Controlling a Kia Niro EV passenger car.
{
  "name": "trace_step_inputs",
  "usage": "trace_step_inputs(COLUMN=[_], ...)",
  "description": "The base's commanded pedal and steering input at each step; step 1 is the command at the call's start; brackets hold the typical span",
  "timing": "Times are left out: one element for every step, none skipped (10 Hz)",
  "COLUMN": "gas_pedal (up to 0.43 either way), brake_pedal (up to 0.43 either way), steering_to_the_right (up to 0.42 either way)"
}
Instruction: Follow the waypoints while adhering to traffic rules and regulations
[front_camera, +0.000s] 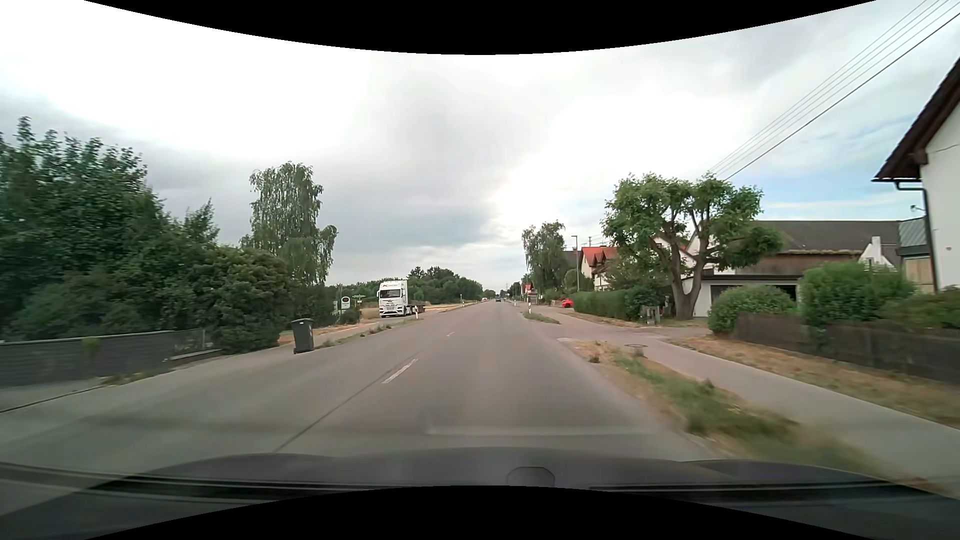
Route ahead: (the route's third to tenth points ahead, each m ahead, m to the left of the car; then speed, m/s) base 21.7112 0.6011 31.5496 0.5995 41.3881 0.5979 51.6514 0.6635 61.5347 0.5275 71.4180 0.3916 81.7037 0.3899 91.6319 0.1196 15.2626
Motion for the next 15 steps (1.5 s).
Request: trace_step_inputs(gas_pedal=[0.157, 0.157, 0.157, 0.157, 0.157, 0.157, 0.157, 0.157, 0.157, 0.157, 0.157, 0.157, 0.157, 0.157, 0.157], brake_pedal=[0.000, 0.000, 0.000, 0.000, 0.000, 0.000, 0.000, 0.000, 0.000, 0.000, 0.000, 0.000, 0.000, 0.000, 0.000], steering_to_the_right=[-0.001, -0.001, -0.001, -0.001, -0.002, -0.002, -0.002, -0.002, -0.001, -0.002, -0.002, -0.001, -0.001, -0.002, -0.001])
